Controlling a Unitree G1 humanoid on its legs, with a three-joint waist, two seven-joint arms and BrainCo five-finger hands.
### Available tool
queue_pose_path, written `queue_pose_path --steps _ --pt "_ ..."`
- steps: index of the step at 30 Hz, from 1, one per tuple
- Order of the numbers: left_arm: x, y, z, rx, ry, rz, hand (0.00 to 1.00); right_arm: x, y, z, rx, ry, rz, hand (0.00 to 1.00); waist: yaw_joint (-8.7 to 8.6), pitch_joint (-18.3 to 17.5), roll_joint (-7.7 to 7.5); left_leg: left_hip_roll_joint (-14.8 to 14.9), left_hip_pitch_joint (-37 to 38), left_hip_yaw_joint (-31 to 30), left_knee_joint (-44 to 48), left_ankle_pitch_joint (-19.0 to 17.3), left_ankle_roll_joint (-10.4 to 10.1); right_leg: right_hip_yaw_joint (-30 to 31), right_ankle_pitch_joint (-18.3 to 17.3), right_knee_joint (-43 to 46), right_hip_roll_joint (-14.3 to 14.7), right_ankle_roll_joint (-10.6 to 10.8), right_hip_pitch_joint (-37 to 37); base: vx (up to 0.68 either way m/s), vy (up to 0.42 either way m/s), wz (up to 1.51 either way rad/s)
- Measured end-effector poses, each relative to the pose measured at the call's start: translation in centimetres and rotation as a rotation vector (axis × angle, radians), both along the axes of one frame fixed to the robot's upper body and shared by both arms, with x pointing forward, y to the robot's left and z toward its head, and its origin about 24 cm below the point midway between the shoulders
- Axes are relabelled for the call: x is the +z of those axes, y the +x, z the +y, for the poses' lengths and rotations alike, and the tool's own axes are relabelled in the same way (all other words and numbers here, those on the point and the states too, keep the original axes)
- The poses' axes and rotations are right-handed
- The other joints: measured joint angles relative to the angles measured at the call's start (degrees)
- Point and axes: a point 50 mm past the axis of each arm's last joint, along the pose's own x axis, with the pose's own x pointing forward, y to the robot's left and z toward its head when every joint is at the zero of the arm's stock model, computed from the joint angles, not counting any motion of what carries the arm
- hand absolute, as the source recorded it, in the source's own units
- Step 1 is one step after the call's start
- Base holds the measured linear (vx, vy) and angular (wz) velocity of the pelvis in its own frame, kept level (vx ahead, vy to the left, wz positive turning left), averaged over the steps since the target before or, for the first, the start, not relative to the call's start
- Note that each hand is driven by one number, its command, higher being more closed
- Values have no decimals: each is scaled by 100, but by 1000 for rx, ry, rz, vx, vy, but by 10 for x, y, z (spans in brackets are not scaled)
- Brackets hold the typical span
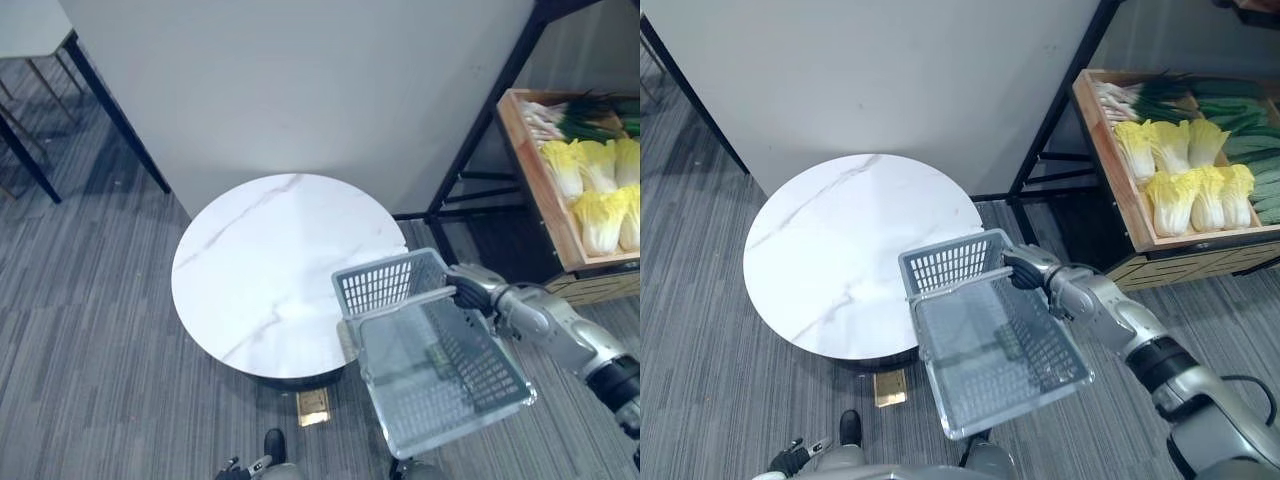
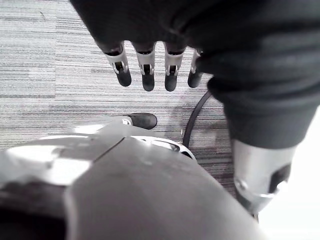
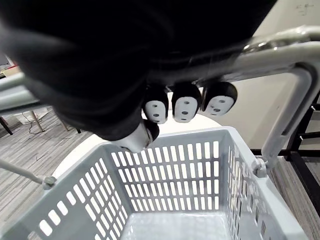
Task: Pick vegetable in the basket
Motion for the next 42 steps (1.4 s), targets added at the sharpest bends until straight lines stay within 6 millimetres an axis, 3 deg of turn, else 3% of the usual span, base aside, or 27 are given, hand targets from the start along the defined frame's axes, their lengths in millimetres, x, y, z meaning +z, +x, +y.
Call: queue_pose_path --steps 3,8,10,15,18,19,20,21,22,23,25,27,29,31,34,36,38,39,41,42 --pt "-1 -7 -2 -11 -5 20 0 -20 -16 -6 -11 -3 78 100 -7 -127 52 1 73 32 0 -59 -37 25 -4 -3 1 -1 59 -14 -8 -6" --pt "-4 -16 -7 7 -20 37 0 -35 -27 -10 -29 -2 132 100 -1 -201 140 -4 271 178 16 -114 -5 168 -3 3 3 -2 163 10 -3 -14" --pt "-4 -14 -8 1 -19 35 0 -42 -34 -14 -44 1 159 100 -7 -213 147 50 116 181 585 -439 1 210 -10 80 -26 -1 203 5 3 -8" --pt "-4 -9 -12 -20 -25 23 0 -53 -52 -41 -179 24 186 100 -41 -183 265 286 -339 154 2159 -1387 55 351 -560 1165 -141 79 -48 -14 60 -10" --pt "-1 -2 -6 -73 -4 15 0 -46 -50 -53 -262 45 124 100 -195 -163 296 385 -904 373 3209 -1970 220 669 -414 1300 -214 219 -459 -94 177 -42" --pt "0 2 -3 -91 10 11 0 -44 -51 -55 -276 43 108 100 -261 -153 271 390 -1013 501 3509 -2130 315 765 -279 1274 -240 167 -600 -215 293 -89" --pt "2 9 2 -109 27 -3 0 -40 -50 -52 -270 42 83 100 -279 -135 236 384 -1175 714 3784 -2315 563 816 37 1259 -248 -190 -880 -237 265 -108" --pt "2 11 3 -112 31 2 0 -39 -48 -49 -264 45 71 100 -257 -118 248 408 -1184 884 3764 -2362 682 815 416 1106 -173 -671 -1023 -297 245 -183" --pt "1 7 3 -110 30 26 0 -38 -44 -41 -256 66 52 100 -142 -12 396 695 -988 1503 3500 -2286 897 505 1027 895 61 -1386 -1050 -312 229 -185" --pt "0 8 2 -134 36 34 0 -40 -46 -38 -247 66 58 100 -268 133 383 631 -668 1928 3122 -2115 1012 -459 -46 2242 -101 -1496 -1114 -293 243 -174" --pt "0 3 4 -139 41 50 0 -40 -44 -36 -245 72 56 100 -276 164 377 486 -215 2581 2571 -1913 1148 -1316 -1017 3531 -363 -1438 -826 -145 267 -141" --pt "0 1 3 -153 39 57 0 -35 -38 -33 -237 83 34 100 -177 152 353 366 47 3267 2207 -1727 1160 -1780 -1438 4007 -493 -1248 -384 -127 243 -178" --pt "0 2 4 -158 33 53 0 -30 -32 -27 -228 105 11 100 -138 116 306 310 44 3807 2029 -1620 1191 -1932 -1567 4175 -566 -1119 -9 -198 141 -174" --pt "1 3 7 -154 35 49 0 -32 -30 -22 -225 123 10 100 -128 90 261 242 -4 4350 1852 -1460 1195 -1947 -1662 3601 -520 -699 536 -197 35 -130" --pt "1 8 6 -127 30 29 0 -33 -30 -18 -220 133 12 100 -84 71 235 262 -150 4959 1875 -1339 1261 -2076 -1907 2236 -307 -286 781 -112 -115 -100" --pt "2 16 4 -108 23 6 0 -34 -30 -18 -222 131 15 100 -65 65 296 445 -245 5270 2058 -1293 1303 -2072 -1896 1354 4 -159 889 -113 -271 -91" --pt "0 18 -8 -100 -6 -7 0 -42 -37 -21 -238 120 46 100 -87 6 516 976 -337 5380 2499 -1226 1303 -1941 -1531 736 489 -251 985 -97 -232 -54" --pt "-1 18 -10 -100 -11 -9 0 -44 -39 -22 -241 118 55 100 -91 -2 530 1122 -348 5373 2658 -1198 1295 -1902 -1513 710 562 -278 989 -120 -199 -44" --pt "0 14 -8 -97 -5 -7 0 -50 -43 -23 -245 116 75 100 -82 7 541 1728 -385 5098 3498 -996 1250 -1665 -1487 690 765 -393 1049 -95 -135 -50" --pt "0 12 -8 -94 -1 -5 0 -51 -44 -23 -246 114 80 100 -79 8 538 1787 -407 4835 3640 -885 1229 -1578 -1486 690 772 -397 1062 -106 -117 -61"
